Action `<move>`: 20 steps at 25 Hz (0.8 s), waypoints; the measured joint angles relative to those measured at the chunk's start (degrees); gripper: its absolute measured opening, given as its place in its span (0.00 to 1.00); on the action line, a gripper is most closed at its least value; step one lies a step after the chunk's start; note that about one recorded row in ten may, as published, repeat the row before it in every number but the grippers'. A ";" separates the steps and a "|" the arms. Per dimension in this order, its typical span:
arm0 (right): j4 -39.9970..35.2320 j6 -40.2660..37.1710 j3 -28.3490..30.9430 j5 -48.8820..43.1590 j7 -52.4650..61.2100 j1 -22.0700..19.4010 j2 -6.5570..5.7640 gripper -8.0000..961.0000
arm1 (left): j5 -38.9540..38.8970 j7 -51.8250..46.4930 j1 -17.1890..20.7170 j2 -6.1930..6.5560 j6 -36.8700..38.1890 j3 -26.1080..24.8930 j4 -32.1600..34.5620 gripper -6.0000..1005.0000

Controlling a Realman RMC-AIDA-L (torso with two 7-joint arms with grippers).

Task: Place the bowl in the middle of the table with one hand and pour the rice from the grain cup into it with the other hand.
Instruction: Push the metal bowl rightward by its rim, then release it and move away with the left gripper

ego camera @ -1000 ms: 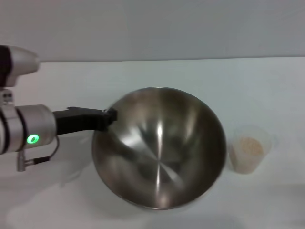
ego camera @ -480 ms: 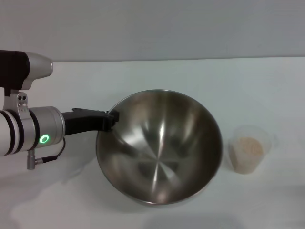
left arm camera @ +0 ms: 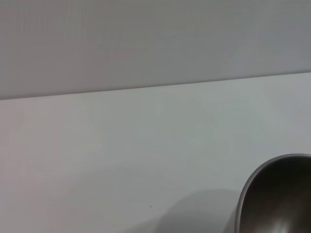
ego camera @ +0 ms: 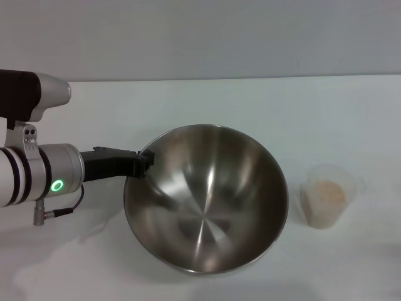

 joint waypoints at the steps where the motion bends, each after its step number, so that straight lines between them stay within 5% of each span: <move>1: 0.00 0.09 0.00 0.00 0.00 0.02 0.00 0.81 | 0.03 0.12 -0.12 0.04 -0.04 -0.05 0.19 0.08; 20: 0.10 0.66 0.00 0.00 -0.01 0.21 0.00 0.81 | -0.19 2.91 0.08 -0.07 -1.46 0.21 -2.07 0.09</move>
